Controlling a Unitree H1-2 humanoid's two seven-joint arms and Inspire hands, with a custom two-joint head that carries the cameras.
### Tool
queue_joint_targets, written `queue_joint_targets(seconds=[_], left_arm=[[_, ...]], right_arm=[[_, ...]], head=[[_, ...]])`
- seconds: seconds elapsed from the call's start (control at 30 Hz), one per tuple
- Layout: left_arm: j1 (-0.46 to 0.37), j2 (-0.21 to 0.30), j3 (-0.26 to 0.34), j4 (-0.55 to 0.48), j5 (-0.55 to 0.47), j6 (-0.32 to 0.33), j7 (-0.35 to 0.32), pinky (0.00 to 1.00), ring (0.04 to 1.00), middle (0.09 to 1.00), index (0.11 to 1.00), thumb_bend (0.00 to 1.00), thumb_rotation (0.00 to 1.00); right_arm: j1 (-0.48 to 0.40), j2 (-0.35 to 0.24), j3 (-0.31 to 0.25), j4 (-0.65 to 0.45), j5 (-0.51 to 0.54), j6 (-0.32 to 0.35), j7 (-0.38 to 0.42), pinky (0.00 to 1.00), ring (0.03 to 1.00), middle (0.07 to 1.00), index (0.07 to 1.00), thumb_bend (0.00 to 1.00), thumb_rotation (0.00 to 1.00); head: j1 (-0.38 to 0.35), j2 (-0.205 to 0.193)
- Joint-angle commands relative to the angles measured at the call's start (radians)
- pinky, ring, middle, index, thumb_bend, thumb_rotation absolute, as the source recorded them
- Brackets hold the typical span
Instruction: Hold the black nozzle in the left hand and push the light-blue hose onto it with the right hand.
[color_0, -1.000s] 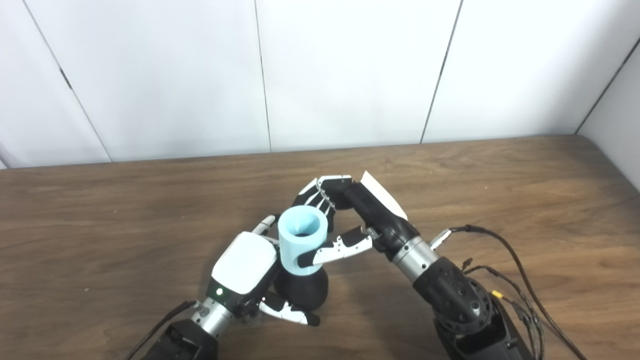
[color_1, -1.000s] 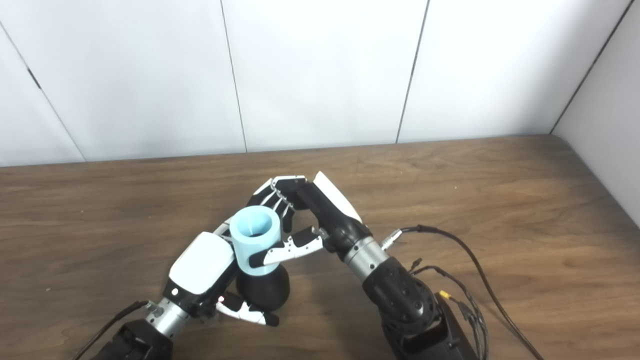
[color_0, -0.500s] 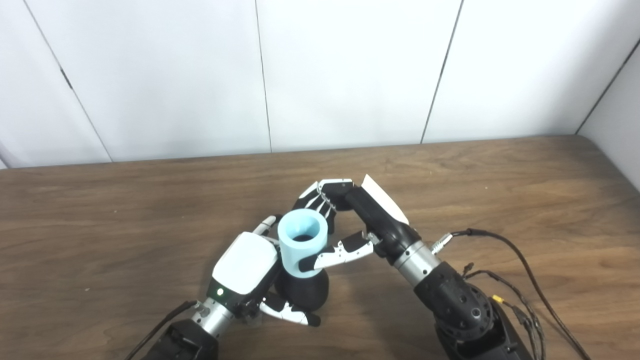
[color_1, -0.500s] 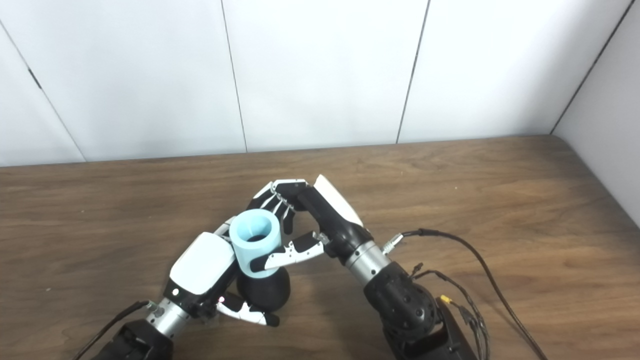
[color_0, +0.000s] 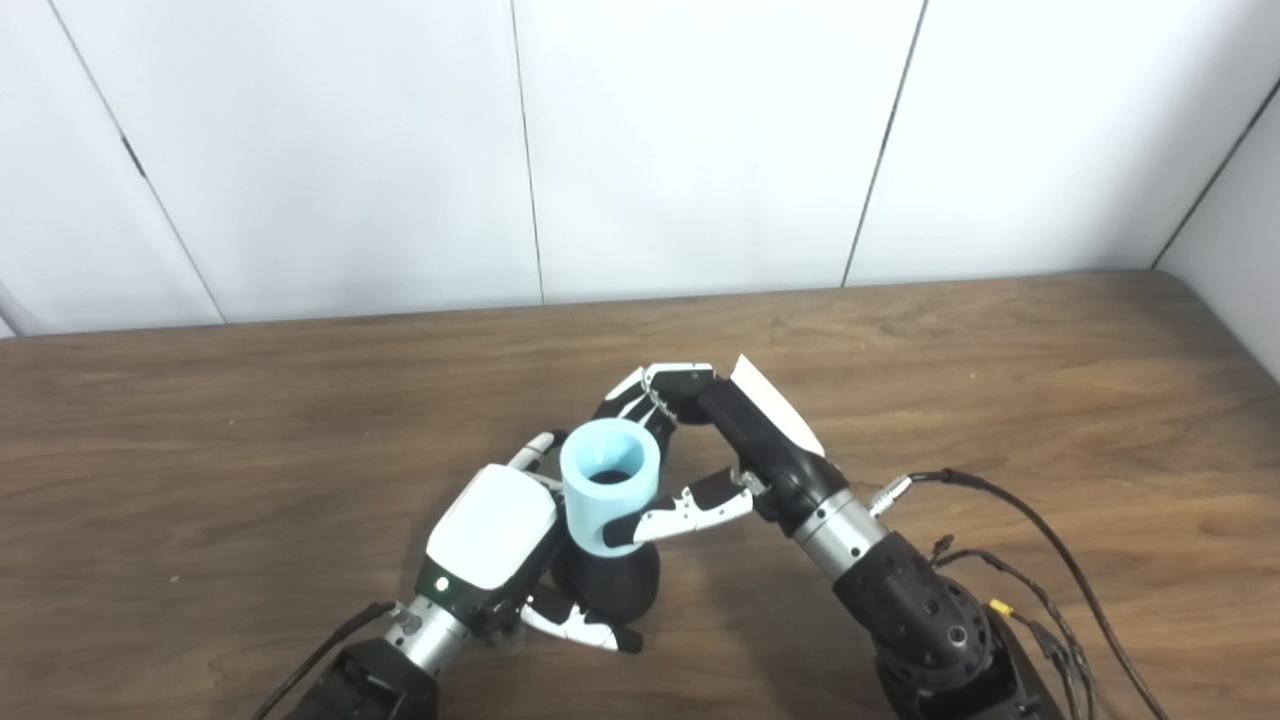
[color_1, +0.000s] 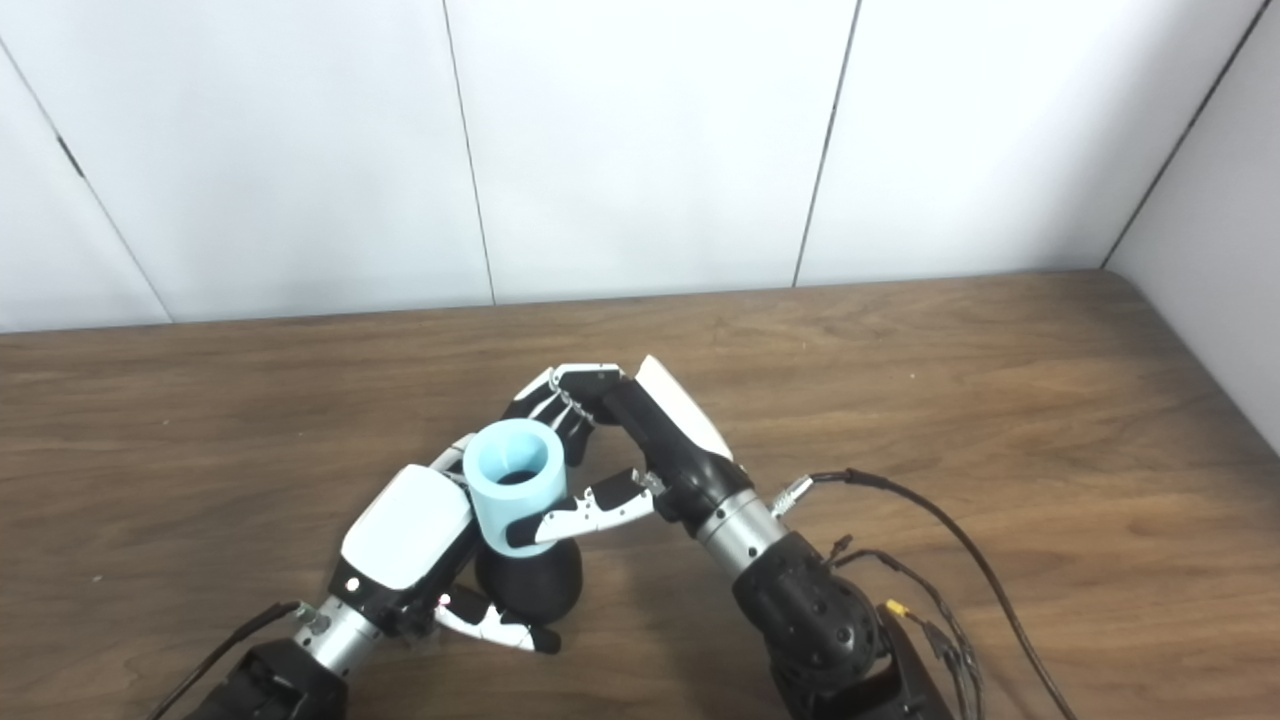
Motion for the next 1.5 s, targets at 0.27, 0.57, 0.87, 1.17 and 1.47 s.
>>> queue_joint_targets(seconds=[0.27, 0.57, 0.87, 1.17, 1.47], left_arm=[[0.074, 0.01, -0.072, 0.059, 0.067, -0.016, -0.099, 0.91, 0.53, 0.434, 0.525, 0.52, 0.0], [0.075, 0.013, -0.073, 0.048, 0.069, -0.011, -0.111, 0.91, 0.531, 0.439, 0.527, 0.52, 0.0], [0.071, 0.006, -0.076, 0.063, 0.067, -0.014, -0.102, 0.91, 0.529, 0.438, 0.525, 0.52, 0.0], [0.069, 0.003, -0.078, 0.06, 0.074, -0.002, -0.114, 0.92, 0.542, 0.447, 0.525, 0.52, 0.0], [0.071, 0.001, -0.075, 0.061, 0.061, -0.005, -0.11, 0.92, 0.537, 0.434, 0.525, 0.52, 0.0]], right_arm=[[-0.013, -0.036, 0.006, -0.051, 0.012, 0.09, 0.103, 0.83, 0.941, 0.983, 0.99, 1.0, 0.42], [-0.018, -0.037, -0.011, -0.056, 0.079, 0.162, 0.148, 0.91, 1.0, 1.0, 1.0, 1.0, 0.49], [-0.008, -0.021, -0.064, -0.051, 0.155, 0.155, 0.123, 1.0, 1.0, 1.0, 1.0, 1.0, 0.52], [0.002, -0.045, -0.107, -0.091, -0.017, -0.086, -0.012, 1.0, 1.0, 1.0, 1.0, 1.0, 0.81], [-0.016, -0.1, -0.074, -0.181, -0.218, -0.225, -0.005, 1.0, 1.0, 1.0, 0.999, 0.96, 0.89]], head=[[0.003, 0.001], [0.002, 0.002], [0.002, -0.002], [0.002, -0.004], [0.004, -0.004]])
